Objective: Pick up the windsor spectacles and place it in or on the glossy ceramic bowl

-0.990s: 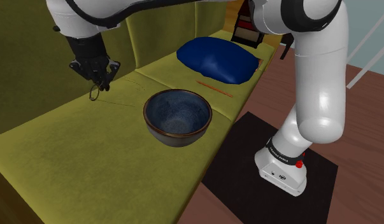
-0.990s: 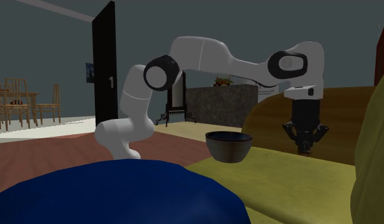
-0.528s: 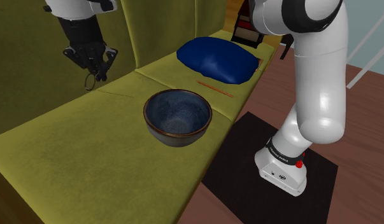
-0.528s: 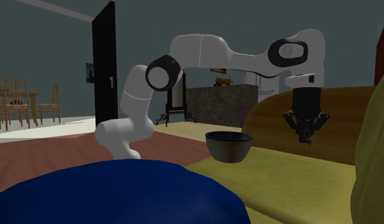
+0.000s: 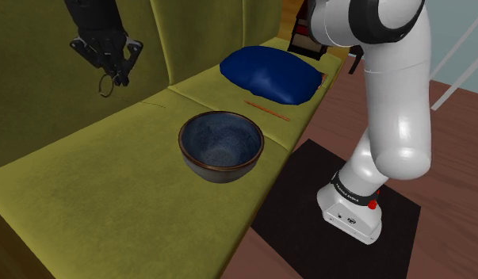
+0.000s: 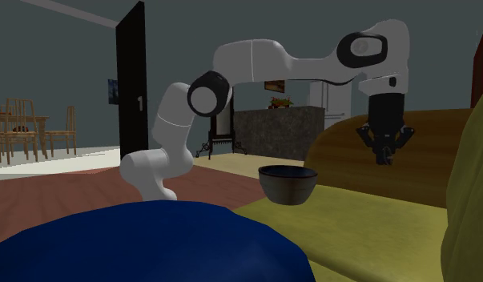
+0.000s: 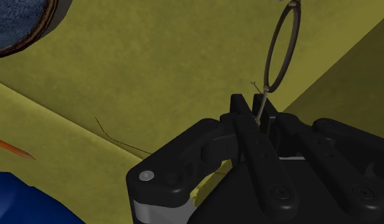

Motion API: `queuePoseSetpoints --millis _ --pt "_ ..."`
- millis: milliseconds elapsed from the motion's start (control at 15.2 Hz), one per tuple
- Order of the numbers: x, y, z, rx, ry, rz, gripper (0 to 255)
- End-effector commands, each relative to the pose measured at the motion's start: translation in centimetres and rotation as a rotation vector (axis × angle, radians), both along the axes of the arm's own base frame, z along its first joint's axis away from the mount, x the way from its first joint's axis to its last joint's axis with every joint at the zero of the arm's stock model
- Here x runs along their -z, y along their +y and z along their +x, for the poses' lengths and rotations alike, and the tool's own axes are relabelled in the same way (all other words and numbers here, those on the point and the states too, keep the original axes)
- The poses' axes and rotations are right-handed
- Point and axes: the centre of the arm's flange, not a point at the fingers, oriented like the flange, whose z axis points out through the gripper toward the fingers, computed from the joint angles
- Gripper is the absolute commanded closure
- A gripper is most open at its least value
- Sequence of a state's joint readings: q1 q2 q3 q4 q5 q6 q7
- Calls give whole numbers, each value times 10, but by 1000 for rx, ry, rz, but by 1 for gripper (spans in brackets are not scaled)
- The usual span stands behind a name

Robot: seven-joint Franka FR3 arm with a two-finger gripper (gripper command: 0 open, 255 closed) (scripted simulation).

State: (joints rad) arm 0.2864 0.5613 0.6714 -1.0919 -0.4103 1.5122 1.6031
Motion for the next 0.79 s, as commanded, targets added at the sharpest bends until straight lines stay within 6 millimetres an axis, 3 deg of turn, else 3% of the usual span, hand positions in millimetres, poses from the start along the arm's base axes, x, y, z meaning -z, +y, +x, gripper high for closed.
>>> queuePoseSetpoints --millis 0,198,726 --pt "-12 0 0 0 0 0 255" --pt "-23 0 0 0 0 0 255" --pt "-17 -42 -97 0 0 0 255"
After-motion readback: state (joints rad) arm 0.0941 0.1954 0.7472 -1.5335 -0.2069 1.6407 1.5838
